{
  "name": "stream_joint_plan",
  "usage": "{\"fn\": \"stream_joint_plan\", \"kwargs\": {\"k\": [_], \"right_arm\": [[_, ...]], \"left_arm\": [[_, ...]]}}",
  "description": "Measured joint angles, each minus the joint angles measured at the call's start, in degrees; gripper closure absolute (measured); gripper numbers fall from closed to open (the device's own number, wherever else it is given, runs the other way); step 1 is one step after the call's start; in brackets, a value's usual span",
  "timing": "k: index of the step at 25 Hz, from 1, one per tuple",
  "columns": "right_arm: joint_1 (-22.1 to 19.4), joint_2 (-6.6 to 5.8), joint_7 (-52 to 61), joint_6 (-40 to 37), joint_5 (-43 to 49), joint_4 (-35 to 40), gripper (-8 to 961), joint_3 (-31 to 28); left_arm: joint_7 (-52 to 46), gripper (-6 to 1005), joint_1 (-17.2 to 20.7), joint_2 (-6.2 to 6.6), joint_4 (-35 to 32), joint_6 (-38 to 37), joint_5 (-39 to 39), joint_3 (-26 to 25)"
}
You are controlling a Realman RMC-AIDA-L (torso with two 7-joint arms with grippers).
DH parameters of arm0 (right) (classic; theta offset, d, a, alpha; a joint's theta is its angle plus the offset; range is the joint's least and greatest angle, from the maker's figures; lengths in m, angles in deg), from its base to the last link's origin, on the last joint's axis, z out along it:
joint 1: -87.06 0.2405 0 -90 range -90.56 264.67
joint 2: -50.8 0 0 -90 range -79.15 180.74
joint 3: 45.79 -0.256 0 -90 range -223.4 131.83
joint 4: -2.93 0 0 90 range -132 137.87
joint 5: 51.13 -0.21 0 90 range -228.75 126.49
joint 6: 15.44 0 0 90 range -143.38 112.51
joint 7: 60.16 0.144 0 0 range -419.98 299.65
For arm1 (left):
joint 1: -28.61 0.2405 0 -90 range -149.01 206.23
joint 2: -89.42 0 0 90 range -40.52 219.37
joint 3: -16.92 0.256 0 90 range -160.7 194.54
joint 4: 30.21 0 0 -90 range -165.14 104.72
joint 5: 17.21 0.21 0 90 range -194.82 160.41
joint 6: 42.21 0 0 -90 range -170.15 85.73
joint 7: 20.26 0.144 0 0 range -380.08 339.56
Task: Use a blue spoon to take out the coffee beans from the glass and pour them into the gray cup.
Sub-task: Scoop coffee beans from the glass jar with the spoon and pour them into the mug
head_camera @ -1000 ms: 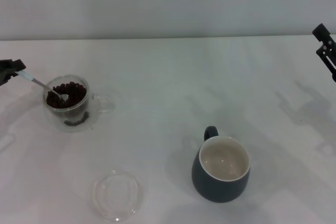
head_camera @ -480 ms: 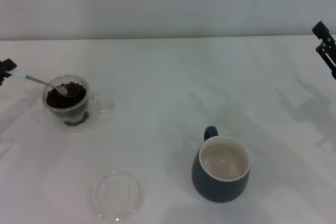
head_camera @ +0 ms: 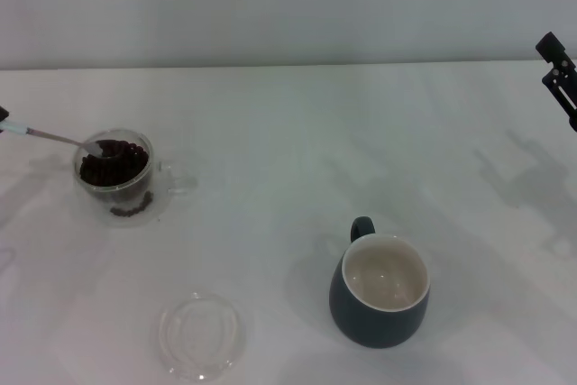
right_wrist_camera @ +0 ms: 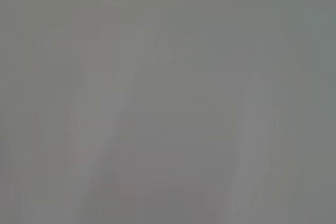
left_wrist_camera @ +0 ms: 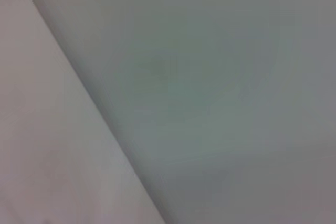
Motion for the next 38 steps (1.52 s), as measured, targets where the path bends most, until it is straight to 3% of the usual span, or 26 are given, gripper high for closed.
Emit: {"fn": "stream_joint_plan", "kwargs": {"k": [17, 38], "right_arm": [[0.85, 0.18, 0.0, 0.3, 0.01, 1.45, 330, 0.07], [0.89, 0.27, 0.21, 0.03, -0.09, 1.46, 330, 0.0]], "left_arm": [[6.19, 864, -2.99, -0.84, 0.07, -7.7, 0.3, 0.68], [6.13, 863, -9.16, -4.11, 0.1, -18.47, 1.0, 9.02]]}}
